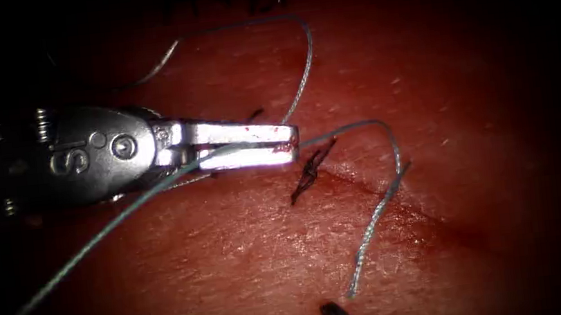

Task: Wound Closure
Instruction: Left grasper wraps thread one time clockwise around right grasper, then right gripper grabs tail end of suture, then right hand pulls tail through loop to create knot

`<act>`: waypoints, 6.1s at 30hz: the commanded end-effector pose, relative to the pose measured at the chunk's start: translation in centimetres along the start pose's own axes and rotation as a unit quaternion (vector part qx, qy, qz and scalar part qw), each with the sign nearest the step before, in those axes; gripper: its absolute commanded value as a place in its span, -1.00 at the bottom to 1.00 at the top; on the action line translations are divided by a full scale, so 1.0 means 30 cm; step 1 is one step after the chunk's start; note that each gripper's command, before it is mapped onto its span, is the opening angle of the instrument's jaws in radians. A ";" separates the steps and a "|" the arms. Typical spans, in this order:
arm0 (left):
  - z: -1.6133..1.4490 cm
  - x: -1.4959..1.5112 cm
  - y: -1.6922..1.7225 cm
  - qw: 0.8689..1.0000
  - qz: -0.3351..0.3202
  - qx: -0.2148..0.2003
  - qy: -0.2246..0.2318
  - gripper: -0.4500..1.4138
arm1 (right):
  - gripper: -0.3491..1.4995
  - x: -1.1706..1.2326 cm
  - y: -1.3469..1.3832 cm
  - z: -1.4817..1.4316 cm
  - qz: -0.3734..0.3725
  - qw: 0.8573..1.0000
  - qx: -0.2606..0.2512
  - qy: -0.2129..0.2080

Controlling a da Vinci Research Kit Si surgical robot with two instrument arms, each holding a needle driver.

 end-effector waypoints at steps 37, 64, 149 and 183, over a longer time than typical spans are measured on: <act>0.009 -0.020 0.012 0.979 -0.167 0.089 0.072 -1.00 | -1.00 0.0159 0.0476 0.0290 0.007 0.997 0.073 0.026; 0.011 -0.039 0.003 0.965 -0.219 0.114 -0.091 -1.00 | -1.00 0.0217 0.0547 0.0236 0.002 0.977 0.189 0.098; 0.023 -0.039 0.002 0.969 -0.230 0.029 -0.086 -1.00 | 0.11 0.0148 0.0430 0.0272 -0.429 0.720 0.511 -0.189; 0.021 -0.039 0.003 0.967 -0.235 0.029 -0.088 -1.00 | -1.00 0.0188 0.0471 0.0271 -0.478 0.701 0.501 -0.175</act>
